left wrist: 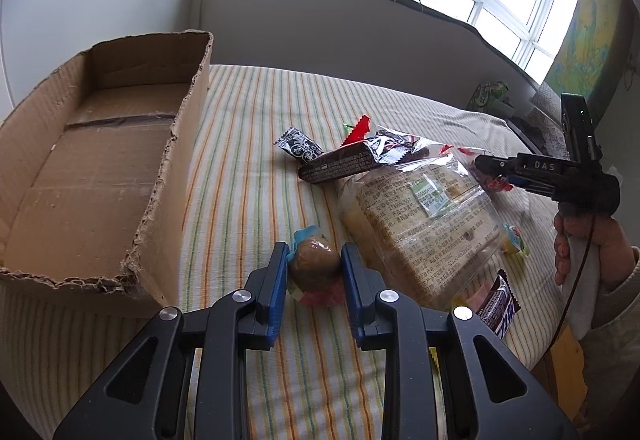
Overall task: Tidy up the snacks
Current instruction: 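Close the left tool on the round chocolate while the right tool grasps the bagged cake, then carry both snacks over the cardboard box and open both tools to drop them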
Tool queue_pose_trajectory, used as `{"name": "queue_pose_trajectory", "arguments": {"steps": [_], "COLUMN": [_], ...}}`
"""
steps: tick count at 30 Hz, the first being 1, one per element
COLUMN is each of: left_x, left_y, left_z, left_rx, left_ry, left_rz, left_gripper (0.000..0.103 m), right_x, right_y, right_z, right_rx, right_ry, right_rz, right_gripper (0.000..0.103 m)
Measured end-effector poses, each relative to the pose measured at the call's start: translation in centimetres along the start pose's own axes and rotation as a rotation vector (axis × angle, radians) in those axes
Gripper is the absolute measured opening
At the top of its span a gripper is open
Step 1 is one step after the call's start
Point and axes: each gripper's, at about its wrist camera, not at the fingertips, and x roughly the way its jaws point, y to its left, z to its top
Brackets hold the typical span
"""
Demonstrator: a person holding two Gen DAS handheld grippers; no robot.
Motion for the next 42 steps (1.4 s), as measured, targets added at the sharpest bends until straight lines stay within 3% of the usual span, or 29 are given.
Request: {"name": "queue_pose_trajectory", "arguments": {"steps": [9,17,26,34,42], "left_x": [-2.2,-4.5,-7.5,-15.1,-22.0], "left_y": [-0.3,-0.7,0.8,3.4,5.2], "left_z": [0.5,1.2,3.0,5.5,6.8], "left_rx": [0.0,0.016,-0.008,-0.017,-0.016], "left_ry": [-0.048,-0.106,-0.199,-0.378,-0.524], "left_rz": [-0.015,-0.024,-0.046,0.039,0.122], "left_gripper": [0.024,0.024,0.025,0.025,0.024], "right_x": [-5.2,-7.5,-8.2,-11.0,-13.7], "right_y": [0.8,1.3,10.9,22.1,27.9], "right_z": [-0.9,-2.3,-0.9,0.8,0.5], "right_rx": [-0.06,-0.057,-0.191,-0.352,-0.445], "right_ry": [-0.111,-0.122,-0.152,-0.236,-0.286], "right_rz": [-0.037,-0.038,0.063,0.213,0.273], "right_gripper": [0.032,0.032,0.032,0.032,0.032]}}
